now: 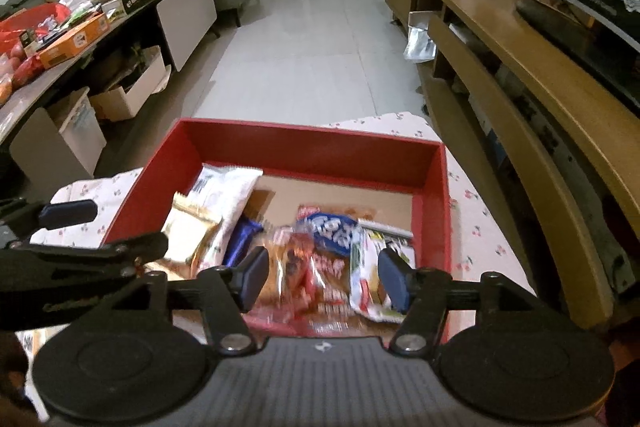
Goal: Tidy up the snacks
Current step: 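Grasp the white jujube bag with the left gripper while the right grasps the red Trolli bag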
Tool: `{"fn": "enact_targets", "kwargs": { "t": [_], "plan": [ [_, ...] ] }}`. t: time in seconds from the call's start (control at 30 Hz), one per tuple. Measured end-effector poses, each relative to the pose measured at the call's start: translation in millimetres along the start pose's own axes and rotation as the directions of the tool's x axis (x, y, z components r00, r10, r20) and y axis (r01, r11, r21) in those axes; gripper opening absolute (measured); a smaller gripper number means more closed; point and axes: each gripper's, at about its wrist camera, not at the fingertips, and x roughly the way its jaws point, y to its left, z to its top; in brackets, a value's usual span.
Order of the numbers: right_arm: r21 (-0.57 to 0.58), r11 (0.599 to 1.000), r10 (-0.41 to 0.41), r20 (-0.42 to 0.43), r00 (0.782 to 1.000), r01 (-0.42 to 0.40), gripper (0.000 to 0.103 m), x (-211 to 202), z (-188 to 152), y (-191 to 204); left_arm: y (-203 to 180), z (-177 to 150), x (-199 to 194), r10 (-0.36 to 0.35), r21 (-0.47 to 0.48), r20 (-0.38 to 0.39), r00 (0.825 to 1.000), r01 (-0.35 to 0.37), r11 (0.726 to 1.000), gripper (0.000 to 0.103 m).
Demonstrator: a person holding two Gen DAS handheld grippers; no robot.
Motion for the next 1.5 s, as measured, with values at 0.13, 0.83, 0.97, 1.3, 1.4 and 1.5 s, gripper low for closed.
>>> {"fn": "enact_targets", "kwargs": {
  "t": [0.13,0.83,0.97,1.3,1.4,1.5],
  "plan": [
    [0.006,1.0,0.009,-0.008,1.0,-0.009,0.084,-12.5,-16.2,-3.5,-4.7,-19.8,-10.9,-0.022,0.035,-0.022,0.999,0.023,0.999,0.087],
    [-0.047,0.996,0.067,-0.206,0.976,-0.078,0.089,6.8,-71.2,-0.8,-22.5,-96.3,24.8,-0.174,0.351,-0.278,0.945,0.268,0.897,0.088],
    [-0.036,0.997,0.064,-0.221,0.973,-0.073,0.089,12.9,-71.4,-6.2,-23.8,-97.0,28.9,-0.168,0.338,-0.294,0.941,0.267,0.903,0.084],
    [0.02,0.997,0.071,-0.249,0.966,-0.068,0.09,24.0,-69.9,-23.7,-32.4,-106.2,19.4,-0.145,0.367,-0.308,0.94,0.258,0.894,0.088],
    [0.001,0.997,0.074,-0.275,0.959,-0.077,0.09,33.1,-71.9,-17.2,-32.8,-107.7,20.2,-0.145,0.382,-0.317,0.937,0.266,0.885,0.09],
    [-0.02,0.996,0.079,-0.277,0.958,-0.088,0.094,41.1,-70.5,-10.3,-32.4,-108.4,17.5,-0.161,0.384,-0.32,0.934,0.283,0.879,0.094]
  ]
}}
